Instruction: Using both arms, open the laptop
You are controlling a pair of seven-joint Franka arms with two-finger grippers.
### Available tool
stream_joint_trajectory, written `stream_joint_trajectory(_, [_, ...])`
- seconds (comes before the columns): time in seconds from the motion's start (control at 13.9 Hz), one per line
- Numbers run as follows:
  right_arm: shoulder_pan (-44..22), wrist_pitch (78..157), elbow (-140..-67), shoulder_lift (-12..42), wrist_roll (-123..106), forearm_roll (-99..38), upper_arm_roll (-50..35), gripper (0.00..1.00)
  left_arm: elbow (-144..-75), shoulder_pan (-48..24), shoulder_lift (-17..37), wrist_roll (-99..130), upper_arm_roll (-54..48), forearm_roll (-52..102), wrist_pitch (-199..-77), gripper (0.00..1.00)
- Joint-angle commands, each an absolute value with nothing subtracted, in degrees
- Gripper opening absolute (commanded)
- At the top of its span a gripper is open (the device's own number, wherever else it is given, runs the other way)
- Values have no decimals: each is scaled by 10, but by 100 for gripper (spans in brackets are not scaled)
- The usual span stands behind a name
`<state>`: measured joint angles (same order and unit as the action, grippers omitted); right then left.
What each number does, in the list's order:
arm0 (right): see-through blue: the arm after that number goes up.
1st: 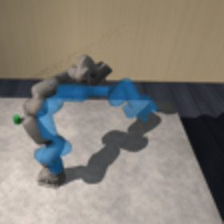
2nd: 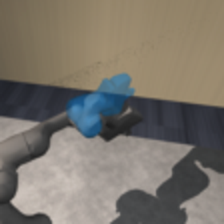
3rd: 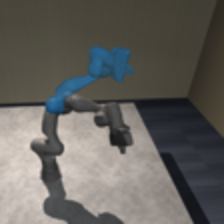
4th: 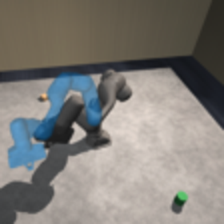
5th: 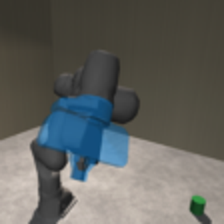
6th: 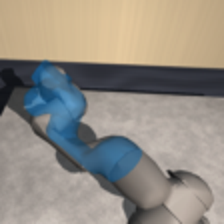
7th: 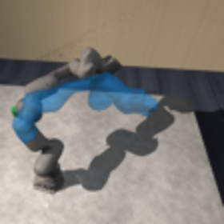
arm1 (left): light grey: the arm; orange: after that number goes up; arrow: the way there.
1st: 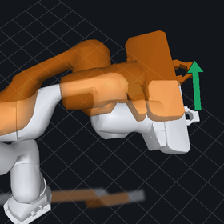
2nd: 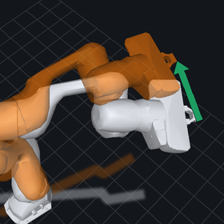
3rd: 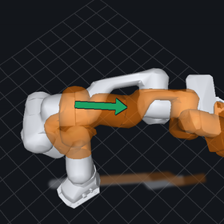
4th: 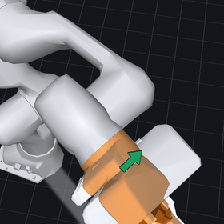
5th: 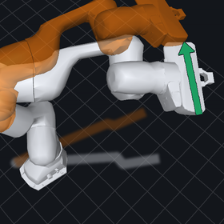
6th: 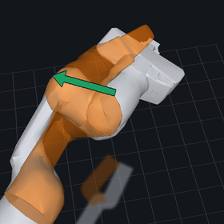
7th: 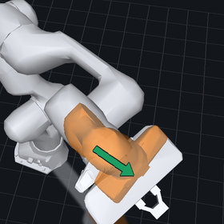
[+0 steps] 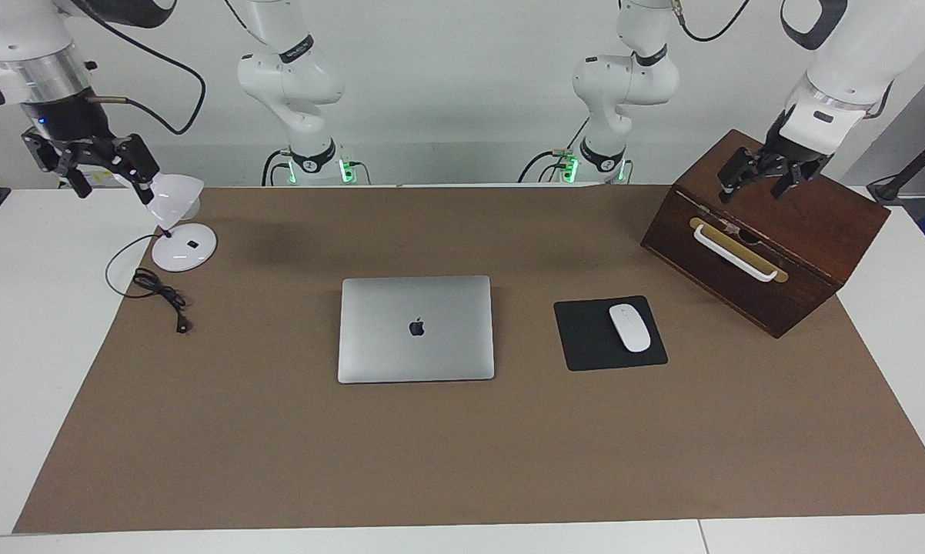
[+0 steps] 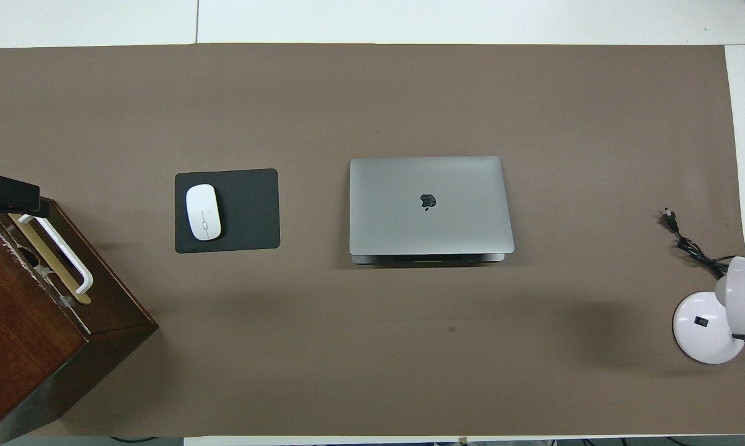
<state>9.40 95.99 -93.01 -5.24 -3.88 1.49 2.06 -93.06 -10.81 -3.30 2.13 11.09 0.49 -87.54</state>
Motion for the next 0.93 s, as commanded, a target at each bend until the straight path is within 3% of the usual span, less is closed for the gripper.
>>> stream_joint_trajectory(0.0, [98, 979, -940, -62, -38, -8, 19, 100, -921, -100, -30, 25, 107, 1, -879, 100])
stream_joint_trajectory(0.86, [97, 980, -950, -62, -40, -21, 18, 100, -923, -100, -29, 91, 104, 4, -903, 100])
